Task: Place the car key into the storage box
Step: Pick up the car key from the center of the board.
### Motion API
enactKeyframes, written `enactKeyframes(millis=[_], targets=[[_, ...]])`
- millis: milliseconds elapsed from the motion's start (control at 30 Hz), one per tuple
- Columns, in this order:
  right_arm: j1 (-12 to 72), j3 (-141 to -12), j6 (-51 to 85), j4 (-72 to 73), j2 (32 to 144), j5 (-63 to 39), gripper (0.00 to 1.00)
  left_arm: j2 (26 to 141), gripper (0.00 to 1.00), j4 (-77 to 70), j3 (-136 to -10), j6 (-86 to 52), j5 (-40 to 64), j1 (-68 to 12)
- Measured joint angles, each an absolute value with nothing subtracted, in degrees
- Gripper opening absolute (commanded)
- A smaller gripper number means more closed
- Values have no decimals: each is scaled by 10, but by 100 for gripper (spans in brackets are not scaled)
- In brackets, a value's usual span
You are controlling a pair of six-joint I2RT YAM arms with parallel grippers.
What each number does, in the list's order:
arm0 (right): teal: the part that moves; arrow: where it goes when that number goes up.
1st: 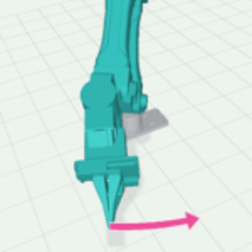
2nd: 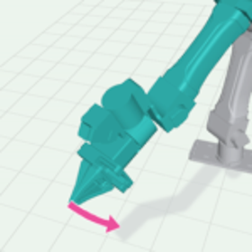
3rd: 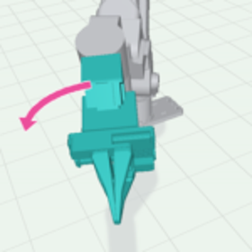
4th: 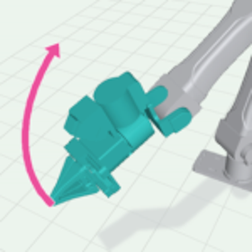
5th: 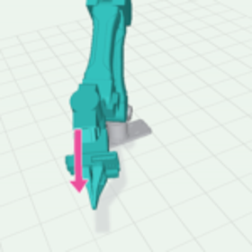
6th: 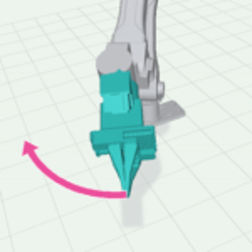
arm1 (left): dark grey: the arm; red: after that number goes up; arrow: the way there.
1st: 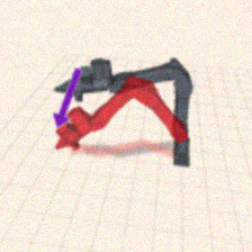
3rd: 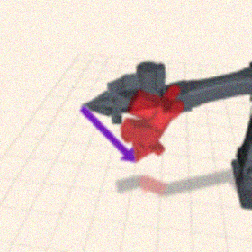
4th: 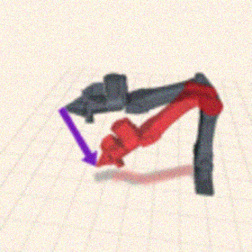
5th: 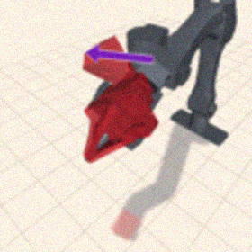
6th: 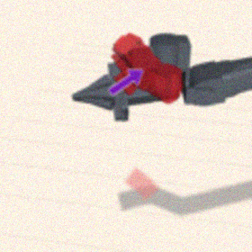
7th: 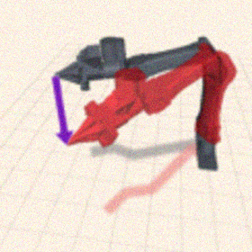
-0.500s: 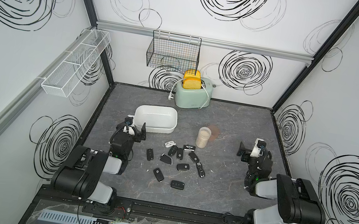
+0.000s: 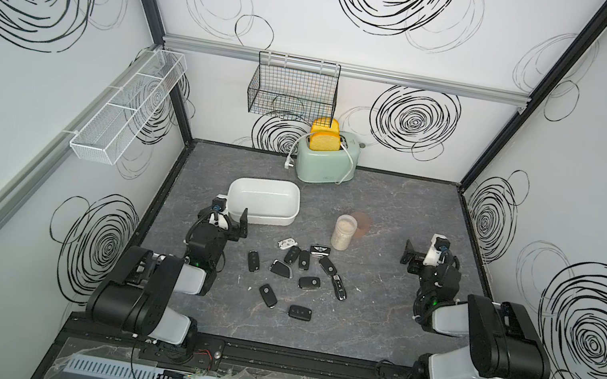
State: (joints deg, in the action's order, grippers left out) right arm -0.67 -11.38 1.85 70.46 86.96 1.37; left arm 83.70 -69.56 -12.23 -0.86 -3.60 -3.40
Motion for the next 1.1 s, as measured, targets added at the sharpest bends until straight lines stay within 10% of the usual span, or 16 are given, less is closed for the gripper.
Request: enactKeyframes(millis=[500,1100], targets=[[-5,-123,19,660,840,25,99,827,98,-663,-130,-9,-43,-33],[-14,-398,203,146,659,-22,99,653,98,-124,-363,-174,-80,-38]])
